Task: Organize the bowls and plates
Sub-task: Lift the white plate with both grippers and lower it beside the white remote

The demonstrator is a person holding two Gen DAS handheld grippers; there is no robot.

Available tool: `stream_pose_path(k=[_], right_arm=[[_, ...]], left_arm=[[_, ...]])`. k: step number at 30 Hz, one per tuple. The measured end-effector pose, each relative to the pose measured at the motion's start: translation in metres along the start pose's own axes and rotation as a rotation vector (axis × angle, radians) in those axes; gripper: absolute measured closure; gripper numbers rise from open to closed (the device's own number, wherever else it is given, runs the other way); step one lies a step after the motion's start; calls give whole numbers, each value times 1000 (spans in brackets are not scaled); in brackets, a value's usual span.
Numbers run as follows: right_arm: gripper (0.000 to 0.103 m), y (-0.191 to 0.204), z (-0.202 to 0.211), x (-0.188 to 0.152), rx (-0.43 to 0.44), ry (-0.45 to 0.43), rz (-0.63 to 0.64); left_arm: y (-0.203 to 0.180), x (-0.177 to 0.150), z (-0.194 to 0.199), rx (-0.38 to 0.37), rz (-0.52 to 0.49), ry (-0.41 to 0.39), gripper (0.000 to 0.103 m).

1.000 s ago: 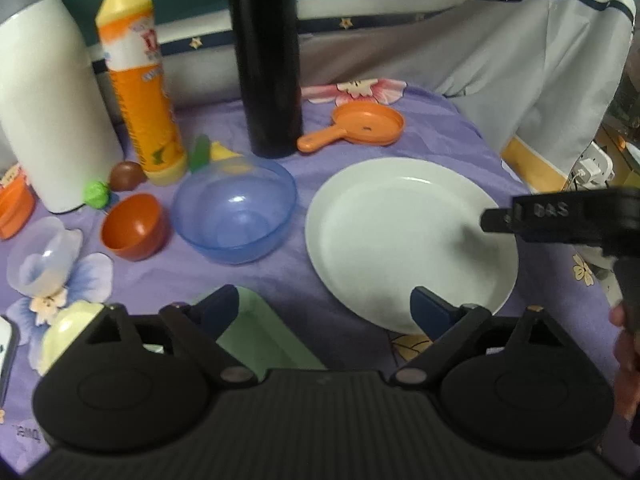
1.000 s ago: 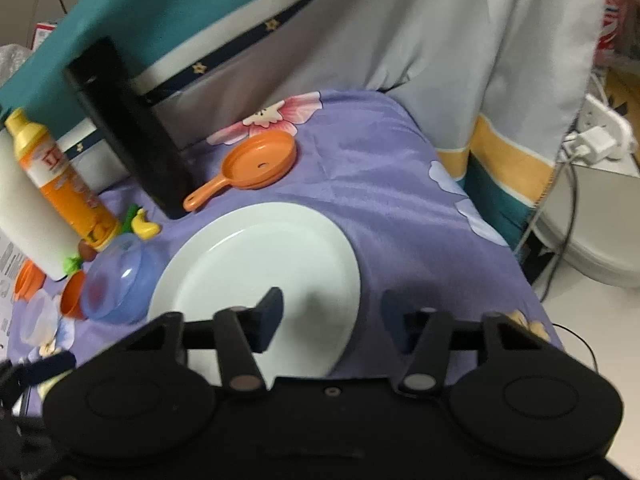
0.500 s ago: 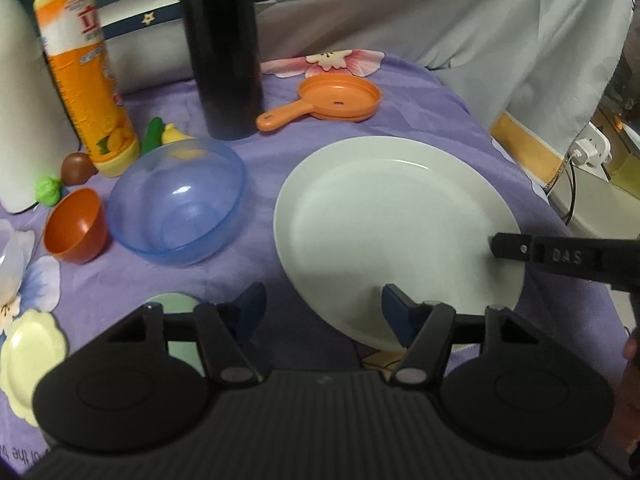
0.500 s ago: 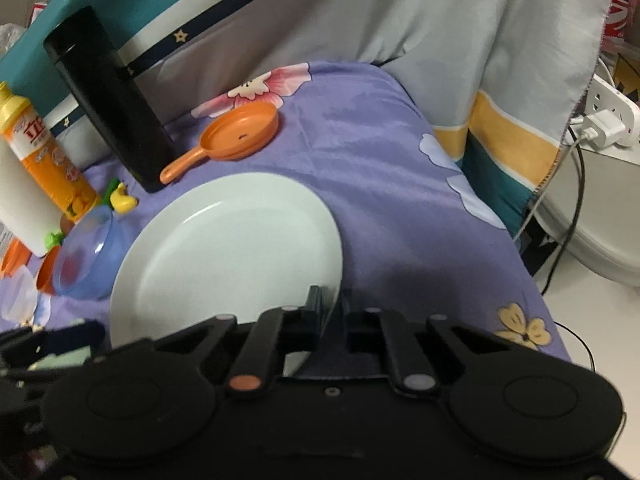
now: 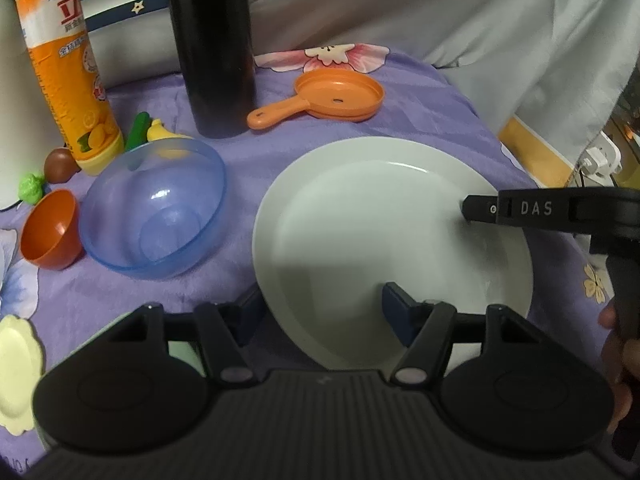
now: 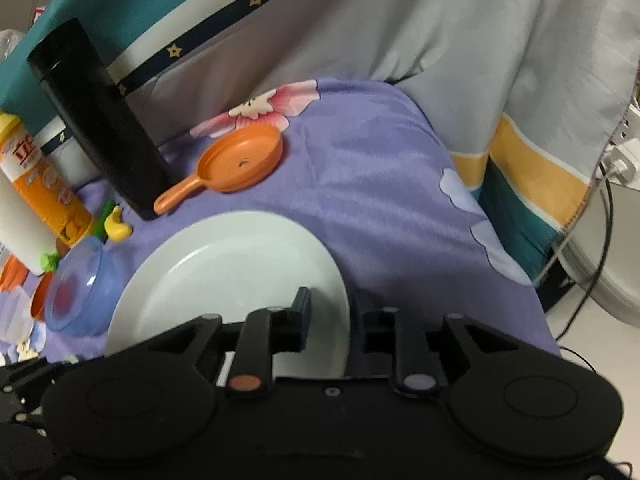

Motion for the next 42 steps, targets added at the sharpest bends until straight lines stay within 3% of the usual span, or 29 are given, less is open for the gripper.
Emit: stream_pose_path(k=[6,13,21,29,42], right_arm=[[76,6,2,-4,-32,-9,-3],[76,9,32,-19,-34,6,-55],[76,45,92,-41,-23,8,-78],[76,120,124,-81,50,96,-70],[76,278,132,-170,190,260,55]], left_arm=[[7,4,5,25,11,-8,60],[13,2,37,34,-12,-23,62],[46,-21,96,21,-19,-45,62],[120,-60,150,76,-10,-55,62],[276,-157,205,210,132,-21,62]])
Point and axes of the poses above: each gripper's, at about its wrist camera, not at the fingertips, and z roughly against the way its jaws point, y to its left, x to its top, the point moved 8 cm from there along -z, roughly the way its jaws point, and after that the axes turned 7 degrees about x, right-handed, at the moved point
